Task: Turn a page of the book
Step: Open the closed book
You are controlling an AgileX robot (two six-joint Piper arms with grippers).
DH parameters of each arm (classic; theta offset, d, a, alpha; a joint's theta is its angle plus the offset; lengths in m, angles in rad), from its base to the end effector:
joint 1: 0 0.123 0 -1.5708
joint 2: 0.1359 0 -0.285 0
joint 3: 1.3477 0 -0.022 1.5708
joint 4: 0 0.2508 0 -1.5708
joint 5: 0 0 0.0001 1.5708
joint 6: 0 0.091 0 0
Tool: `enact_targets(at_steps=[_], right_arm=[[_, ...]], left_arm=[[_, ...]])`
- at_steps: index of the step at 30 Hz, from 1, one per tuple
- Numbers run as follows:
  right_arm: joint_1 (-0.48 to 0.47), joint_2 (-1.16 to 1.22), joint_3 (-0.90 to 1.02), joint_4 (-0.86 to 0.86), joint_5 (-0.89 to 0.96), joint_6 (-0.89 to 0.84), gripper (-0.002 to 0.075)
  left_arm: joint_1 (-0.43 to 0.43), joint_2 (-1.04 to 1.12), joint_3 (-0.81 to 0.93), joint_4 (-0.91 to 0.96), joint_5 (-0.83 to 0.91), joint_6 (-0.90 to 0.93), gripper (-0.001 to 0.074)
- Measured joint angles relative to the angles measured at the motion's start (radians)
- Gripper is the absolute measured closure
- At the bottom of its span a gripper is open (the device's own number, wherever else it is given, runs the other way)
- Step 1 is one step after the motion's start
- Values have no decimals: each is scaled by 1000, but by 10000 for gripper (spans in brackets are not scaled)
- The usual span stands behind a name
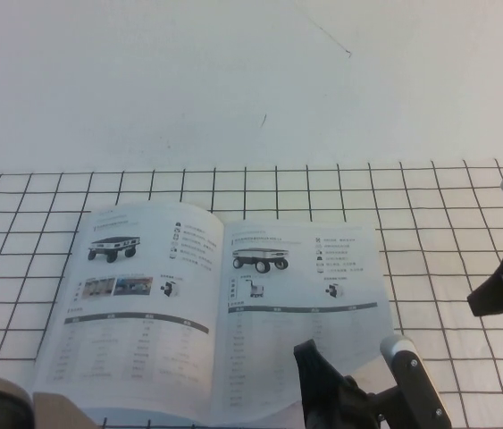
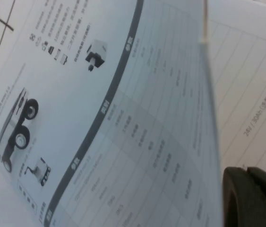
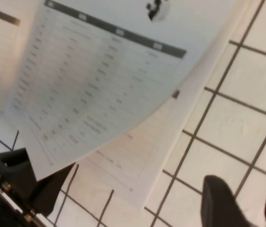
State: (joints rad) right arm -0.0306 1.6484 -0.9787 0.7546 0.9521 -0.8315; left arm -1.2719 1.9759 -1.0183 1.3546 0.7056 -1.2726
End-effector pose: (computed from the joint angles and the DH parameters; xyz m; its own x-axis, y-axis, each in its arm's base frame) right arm 0.2976 0.0417 0.2078 -0.9013 -0.2432 -0.3585 -0.3964 0.7969 0.4558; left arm 0.1612 -0.3272 0.1286 -0.2444 0.8385 -0.4870 0.6512 0.5140 0.5583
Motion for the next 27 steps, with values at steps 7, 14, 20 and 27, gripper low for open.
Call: enact_targets(at_steps=[7, 14, 20, 27], right_arm=[[2, 0, 130, 114, -25, -68, 696], [58, 50, 235, 356, -53, -292, 726], [131, 157, 241, 507, -131, -416, 727], [147, 288, 241, 689, -153, -583, 727]], left_arm=[[15, 0, 0, 2, -19, -2, 738], [15, 0, 0, 5, -55, -7, 738], [15, 0, 0, 7, -55, -7, 738], [15, 0, 0, 8, -53, -15, 738]])
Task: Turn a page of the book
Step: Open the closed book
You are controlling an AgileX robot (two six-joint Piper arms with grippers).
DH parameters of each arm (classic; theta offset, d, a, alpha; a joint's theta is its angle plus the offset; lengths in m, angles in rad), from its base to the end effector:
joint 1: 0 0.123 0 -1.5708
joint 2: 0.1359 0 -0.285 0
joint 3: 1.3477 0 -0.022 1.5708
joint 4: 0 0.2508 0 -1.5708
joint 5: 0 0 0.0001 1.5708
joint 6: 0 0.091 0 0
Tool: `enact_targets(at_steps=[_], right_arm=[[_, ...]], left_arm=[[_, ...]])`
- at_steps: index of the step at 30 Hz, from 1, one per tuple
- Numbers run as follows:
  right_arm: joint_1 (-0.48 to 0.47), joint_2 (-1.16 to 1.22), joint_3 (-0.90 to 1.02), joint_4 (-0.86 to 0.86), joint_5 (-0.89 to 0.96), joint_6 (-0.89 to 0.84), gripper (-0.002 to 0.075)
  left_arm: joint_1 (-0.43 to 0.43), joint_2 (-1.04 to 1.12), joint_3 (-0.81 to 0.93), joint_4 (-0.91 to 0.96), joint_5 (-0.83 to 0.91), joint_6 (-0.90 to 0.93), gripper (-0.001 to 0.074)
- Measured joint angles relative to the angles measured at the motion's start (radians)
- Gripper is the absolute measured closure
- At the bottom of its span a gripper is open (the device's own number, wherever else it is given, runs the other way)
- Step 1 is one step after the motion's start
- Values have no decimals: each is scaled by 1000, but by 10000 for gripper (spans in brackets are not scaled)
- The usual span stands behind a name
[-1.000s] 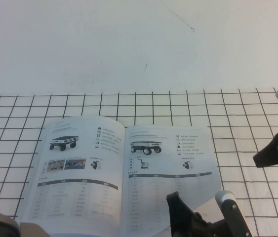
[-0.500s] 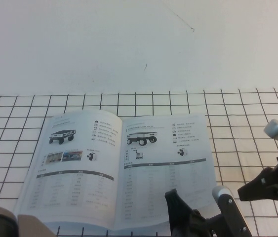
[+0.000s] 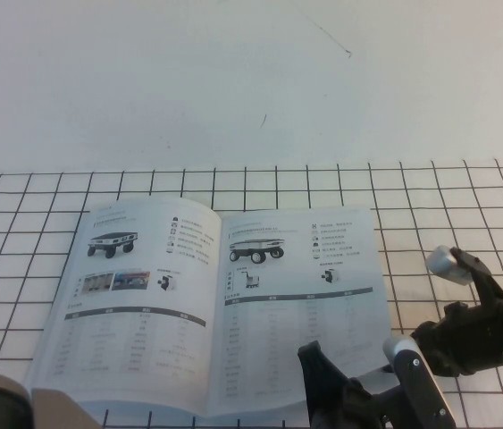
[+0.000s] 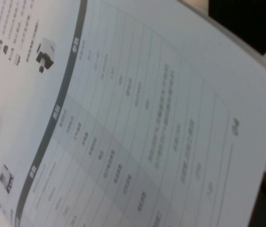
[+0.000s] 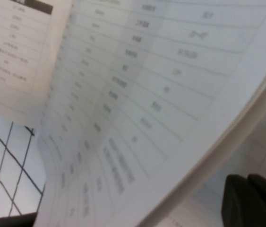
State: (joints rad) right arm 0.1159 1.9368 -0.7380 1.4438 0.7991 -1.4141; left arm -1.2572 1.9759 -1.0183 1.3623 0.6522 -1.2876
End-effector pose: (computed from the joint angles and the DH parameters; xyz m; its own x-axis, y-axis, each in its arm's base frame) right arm 0.2792 0.0977 0.0973 -0.9319 -0.1258 -0.3401 -0.3328 0.6690 0.6645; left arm 0.1635 -0.3287 0.1271 -0.2485 0.8263 -0.5054 0.6765 0.5215 0.5200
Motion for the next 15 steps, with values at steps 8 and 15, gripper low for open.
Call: enact_targets(at_steps=[8, 15], right_arm=[[0, 52, -2, 29, 10, -36, 727], [2, 52, -3, 29, 10, -36, 727]], left_arm=[[0, 0, 0, 4, 5, 0, 738], [0, 0, 0, 27, 65, 8, 738]])
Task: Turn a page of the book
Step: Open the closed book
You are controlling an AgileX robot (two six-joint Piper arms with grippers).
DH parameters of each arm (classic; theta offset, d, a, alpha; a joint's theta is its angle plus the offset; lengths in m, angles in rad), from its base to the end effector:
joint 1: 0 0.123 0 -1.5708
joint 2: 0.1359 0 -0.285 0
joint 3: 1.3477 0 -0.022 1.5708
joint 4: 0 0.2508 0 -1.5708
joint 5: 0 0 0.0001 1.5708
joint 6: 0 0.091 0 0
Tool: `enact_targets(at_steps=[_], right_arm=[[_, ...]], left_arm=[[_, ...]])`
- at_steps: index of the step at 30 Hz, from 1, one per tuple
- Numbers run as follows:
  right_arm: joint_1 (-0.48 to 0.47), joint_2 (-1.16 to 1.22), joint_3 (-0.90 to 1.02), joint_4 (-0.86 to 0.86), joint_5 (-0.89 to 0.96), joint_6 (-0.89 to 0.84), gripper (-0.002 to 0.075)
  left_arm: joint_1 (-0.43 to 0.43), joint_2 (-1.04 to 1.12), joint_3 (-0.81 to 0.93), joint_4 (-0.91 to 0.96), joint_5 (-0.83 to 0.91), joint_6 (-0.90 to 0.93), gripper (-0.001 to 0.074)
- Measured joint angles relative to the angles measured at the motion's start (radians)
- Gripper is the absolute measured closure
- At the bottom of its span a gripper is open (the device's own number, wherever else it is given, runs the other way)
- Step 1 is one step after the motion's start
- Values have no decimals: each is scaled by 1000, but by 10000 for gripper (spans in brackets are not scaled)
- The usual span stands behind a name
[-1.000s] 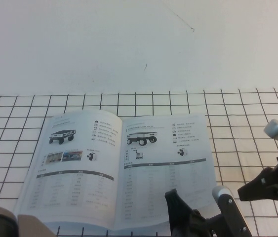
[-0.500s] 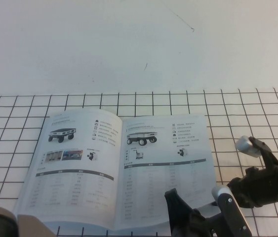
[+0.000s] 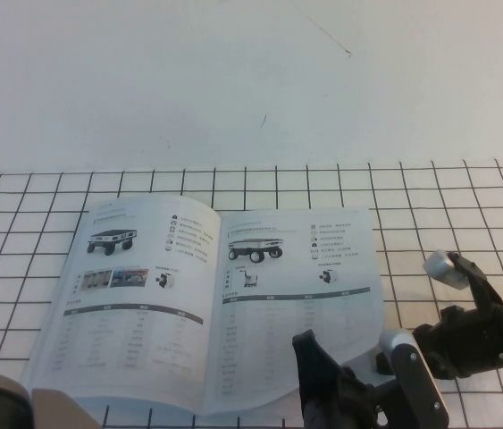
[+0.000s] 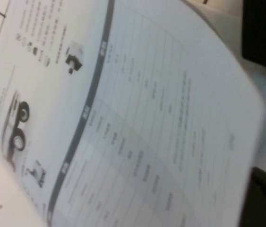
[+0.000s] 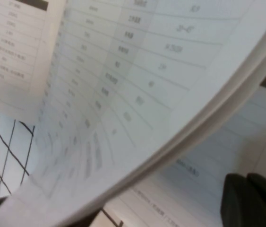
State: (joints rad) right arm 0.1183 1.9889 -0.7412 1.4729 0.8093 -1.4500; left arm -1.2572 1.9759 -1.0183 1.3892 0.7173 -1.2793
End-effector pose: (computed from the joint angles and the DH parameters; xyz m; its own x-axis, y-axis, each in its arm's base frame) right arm 0.2795 0.0993 0.0841 -0.9399 -0.1261 -0.3173 -0.3182 0.6605 0.6800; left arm 0.1674 -0.3253 0.1304 -0.2309 0.8418 -0.4879 0.6354 0.5103 0.5796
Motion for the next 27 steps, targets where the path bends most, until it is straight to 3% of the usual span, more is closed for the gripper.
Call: enact_targets(at_steps=[18, 27], right_arm=[[6, 0, -7, -18, -3, 15, 727], [6, 0, -7, -18, -3, 18, 727]], left_arm=[[74, -159, 0, 27, 205, 169, 738], [208, -187, 0, -162, 265, 272, 738]])
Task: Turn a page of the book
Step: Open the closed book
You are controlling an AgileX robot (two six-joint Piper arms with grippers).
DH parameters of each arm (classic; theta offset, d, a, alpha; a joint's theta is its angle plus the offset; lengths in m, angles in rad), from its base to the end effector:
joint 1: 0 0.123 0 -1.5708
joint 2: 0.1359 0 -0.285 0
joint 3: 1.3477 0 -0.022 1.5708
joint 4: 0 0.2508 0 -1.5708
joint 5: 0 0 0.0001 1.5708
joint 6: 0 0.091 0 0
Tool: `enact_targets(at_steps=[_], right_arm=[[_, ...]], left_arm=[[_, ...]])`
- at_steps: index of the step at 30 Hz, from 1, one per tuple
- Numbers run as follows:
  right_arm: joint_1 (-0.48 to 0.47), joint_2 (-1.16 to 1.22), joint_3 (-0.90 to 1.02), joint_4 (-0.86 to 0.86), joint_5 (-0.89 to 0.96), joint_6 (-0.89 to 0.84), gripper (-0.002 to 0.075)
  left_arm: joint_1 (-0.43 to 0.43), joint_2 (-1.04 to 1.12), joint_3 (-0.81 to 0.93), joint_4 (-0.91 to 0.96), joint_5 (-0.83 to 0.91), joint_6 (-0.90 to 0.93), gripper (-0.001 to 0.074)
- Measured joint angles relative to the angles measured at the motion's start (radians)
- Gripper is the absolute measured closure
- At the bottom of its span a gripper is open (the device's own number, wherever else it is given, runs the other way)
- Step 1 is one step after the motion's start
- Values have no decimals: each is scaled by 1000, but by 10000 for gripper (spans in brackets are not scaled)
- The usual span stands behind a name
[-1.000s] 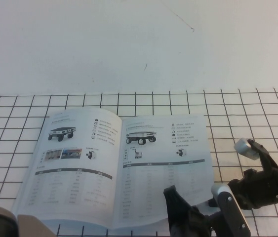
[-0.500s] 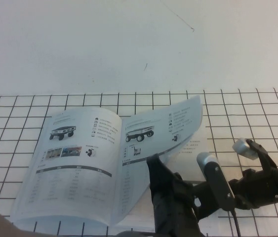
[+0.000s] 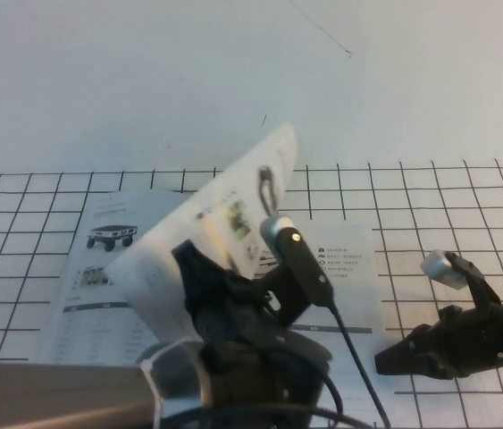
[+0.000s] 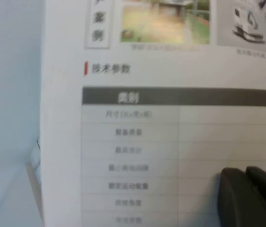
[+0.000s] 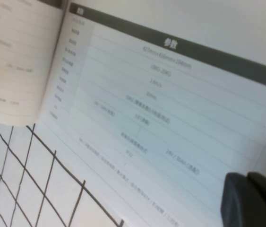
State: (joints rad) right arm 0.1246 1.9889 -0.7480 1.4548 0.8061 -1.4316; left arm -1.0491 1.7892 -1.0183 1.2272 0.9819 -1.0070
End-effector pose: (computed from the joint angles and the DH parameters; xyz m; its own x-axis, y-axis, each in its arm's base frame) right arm 0.2798 0.1008 0.0844 -0.9403 -0.1371 -0.3115 -0.3208 0.6623 0.6770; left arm 0.2264 -0.2508 0.1973 -0.4582 0.7866 -0.4138 0.3764 0.5935 0.7114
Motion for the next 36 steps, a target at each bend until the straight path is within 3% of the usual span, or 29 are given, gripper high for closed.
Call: enact_targets(at_steps=[10, 21, 28, 36], right_arm=[[0, 0, 0, 0, 0, 1, 727], [1, -2, 0, 0, -3, 1, 727], [4, -48, 6, -28, -45, -11, 727], [4, -149, 8, -32, -62, -41, 727]], left_arm=[[241, -2, 0, -189, -21, 76, 738], [458, -2, 70, -426, -281, 256, 738], [521, -6, 181, -447, -424, 259, 738], [526, -85, 200, -447, -446, 257, 738]])
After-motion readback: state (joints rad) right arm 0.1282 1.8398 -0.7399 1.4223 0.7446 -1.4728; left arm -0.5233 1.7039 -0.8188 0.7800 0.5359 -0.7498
